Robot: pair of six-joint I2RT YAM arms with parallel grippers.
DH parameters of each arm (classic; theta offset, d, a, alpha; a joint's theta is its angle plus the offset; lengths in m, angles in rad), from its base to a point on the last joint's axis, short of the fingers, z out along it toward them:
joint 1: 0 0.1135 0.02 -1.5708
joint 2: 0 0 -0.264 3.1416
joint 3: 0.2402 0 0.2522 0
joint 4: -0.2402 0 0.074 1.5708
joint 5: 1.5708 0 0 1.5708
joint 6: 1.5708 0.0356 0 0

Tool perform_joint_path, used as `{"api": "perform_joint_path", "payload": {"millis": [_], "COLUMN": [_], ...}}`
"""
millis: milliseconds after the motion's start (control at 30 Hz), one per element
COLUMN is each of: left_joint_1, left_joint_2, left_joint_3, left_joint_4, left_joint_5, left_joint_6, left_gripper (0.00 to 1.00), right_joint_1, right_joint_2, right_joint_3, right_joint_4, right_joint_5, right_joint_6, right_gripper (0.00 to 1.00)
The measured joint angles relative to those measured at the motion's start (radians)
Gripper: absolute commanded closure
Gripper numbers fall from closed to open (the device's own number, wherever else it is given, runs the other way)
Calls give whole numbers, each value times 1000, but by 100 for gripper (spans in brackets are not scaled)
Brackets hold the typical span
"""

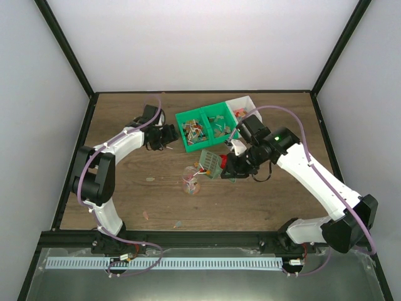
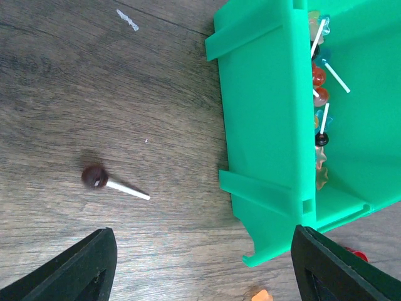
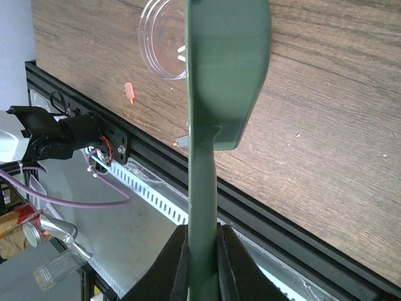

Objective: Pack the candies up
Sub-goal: Place the fake candies in the packing bottle.

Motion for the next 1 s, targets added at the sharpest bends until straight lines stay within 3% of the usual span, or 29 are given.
{"api": "perform_joint_path", "payload": {"millis": [1000], "left_joint_1": [11], "left_joint_2": [0], "left_joint_3": [0], "left_joint_4": [3], "left_joint_5": [11], "left_joint_6": [4], "left_gripper": [21], "right_joint_1": [79], "right_joint_2": [97], "right_joint_3": [124], "right_joint_4": [-63], "right_joint_5": [82], "right_joint_6": [12], "right_gripper": [99]}}
